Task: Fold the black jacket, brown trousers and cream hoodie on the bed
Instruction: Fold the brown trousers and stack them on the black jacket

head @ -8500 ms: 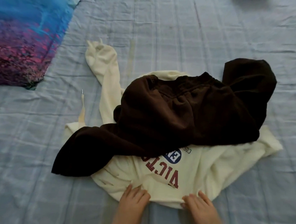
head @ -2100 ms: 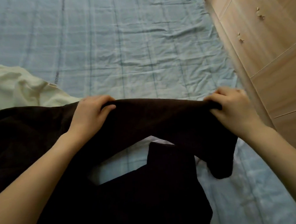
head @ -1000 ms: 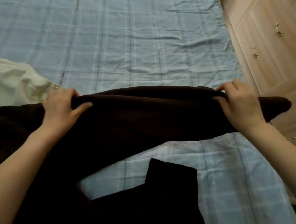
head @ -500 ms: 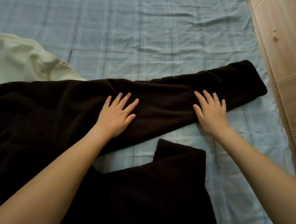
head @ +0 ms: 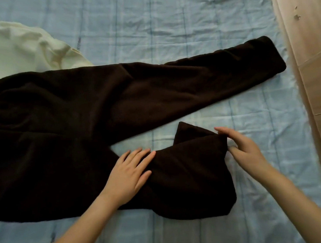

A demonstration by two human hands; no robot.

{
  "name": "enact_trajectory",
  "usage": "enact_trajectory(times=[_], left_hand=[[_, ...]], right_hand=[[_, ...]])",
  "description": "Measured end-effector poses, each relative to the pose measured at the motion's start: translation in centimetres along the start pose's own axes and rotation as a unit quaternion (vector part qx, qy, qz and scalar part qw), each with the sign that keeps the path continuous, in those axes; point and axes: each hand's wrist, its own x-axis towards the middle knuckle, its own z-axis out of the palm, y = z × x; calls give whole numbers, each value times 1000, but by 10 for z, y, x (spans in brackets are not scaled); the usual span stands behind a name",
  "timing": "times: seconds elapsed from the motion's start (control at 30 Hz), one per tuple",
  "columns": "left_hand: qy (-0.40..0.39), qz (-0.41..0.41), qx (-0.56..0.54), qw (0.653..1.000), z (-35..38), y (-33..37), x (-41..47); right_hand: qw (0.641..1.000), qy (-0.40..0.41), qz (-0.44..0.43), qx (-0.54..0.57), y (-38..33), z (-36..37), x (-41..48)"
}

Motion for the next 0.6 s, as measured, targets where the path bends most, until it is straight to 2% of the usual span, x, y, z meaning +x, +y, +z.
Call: enact_trajectory(times=[0.1, 0.17, 0.27, 0.33, 0.4, 0.47, 0.53, 0.6], left_hand=[[1, -6, -5, 1000, -2, 4, 2], [24, -15, -32, 999, -8, 14, -1], [96, 32, -134, 986, -25, 48, -11], [112, 76, -227, 964, -35, 79, -17], [88, 42, -371, 923, -42, 108, -19], [77, -52, -512, 854, -45, 126, -16], [95, -125, -584, 796, -46, 133, -13], [130, -141, -624, 758, -44, 131, -13]], right_hand=[[992, 46, 81, 86, 5, 7, -16], [988, 75, 122, 61, 8, 19, -28], [983, 80, 166, -26, 2, 41, -50], [981, 95, 168, 25, -12, 58, -69], [976, 125, 140, 115, -28, 73, -86], [974, 118, 109, 161, -44, 82, -99], [962, 106, 109, 227, -52, 88, -109], [946, 109, 125, 279, -53, 91, -115]])
